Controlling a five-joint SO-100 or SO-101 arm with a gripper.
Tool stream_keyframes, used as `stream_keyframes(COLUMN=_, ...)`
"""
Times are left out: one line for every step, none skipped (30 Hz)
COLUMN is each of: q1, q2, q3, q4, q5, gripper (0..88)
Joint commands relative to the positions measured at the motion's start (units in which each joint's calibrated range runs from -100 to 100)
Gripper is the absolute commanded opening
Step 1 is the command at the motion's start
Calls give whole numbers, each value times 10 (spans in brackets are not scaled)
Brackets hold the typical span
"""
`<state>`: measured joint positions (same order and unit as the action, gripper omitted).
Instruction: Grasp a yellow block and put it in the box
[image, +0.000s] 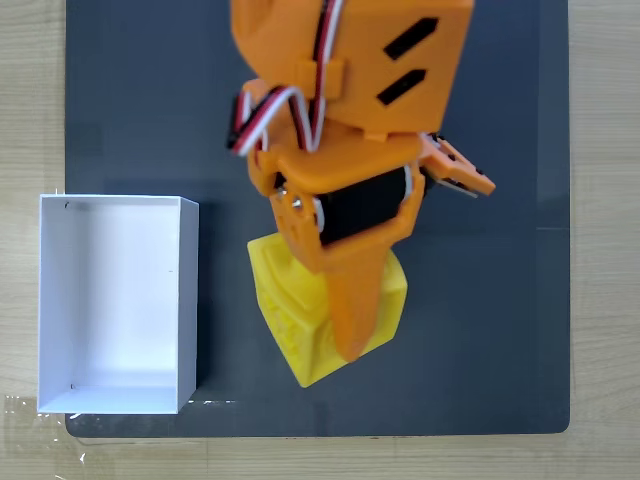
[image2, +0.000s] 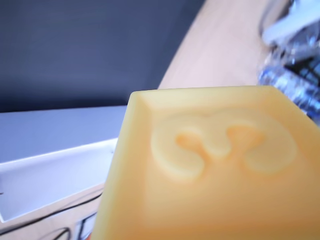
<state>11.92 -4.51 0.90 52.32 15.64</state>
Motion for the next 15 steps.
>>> stream_keyframes(q1=48, q2=-30, q3=-24, q4=-63, q5=-72, gripper=217)
stream_keyframes(q1=60, q2=-29, q3=-24, q4=-73, q5=-92, gripper=217)
stream_keyframes(q1=72, q2=-23, q3=-24, q4=-82, q5=-110, gripper=217)
stream_keyframes(q1=84, q2=-14, q3=-25, q4=-89, q5=-125, gripper=217)
stream_keyframes(q1=96, q2=-6, q3=-28, q4=-96, q5=-139, gripper=217)
stream_keyframes(q1=108, q2=4, q3=-32, q4=-100, q5=-148, gripper=217)
stream_keyframes(q1=119, q2=15, q3=-34, q4=-104, q5=-156, gripper=217)
stream_keyframes(q1=131, q2=27, q3=-34, q4=-110, q5=-162, gripper=217)
stream_keyframes(q1=141, q2=39, q3=-34, q4=-114, q5=-165, gripper=217)
stream_keyframes(q1=150, q2=50, q3=-34, q4=-115, q5=-167, gripper=217)
stream_keyframes(q1=159, q2=60, q3=-34, q4=-118, q5=-167, gripper=217)
stream_keyframes(q1=168, q2=70, q3=-34, q4=-122, q5=-167, gripper=217)
stream_keyframes(q1=178, q2=78, q3=-34, q4=-128, q5=-167, gripper=217)
stream_keyframes(q1=187, q2=87, q3=-34, q4=-135, q5=-167, gripper=217)
stream_keyframes(q1=196, q2=97, q3=-34, q4=-144, q5=-167, gripper=217)
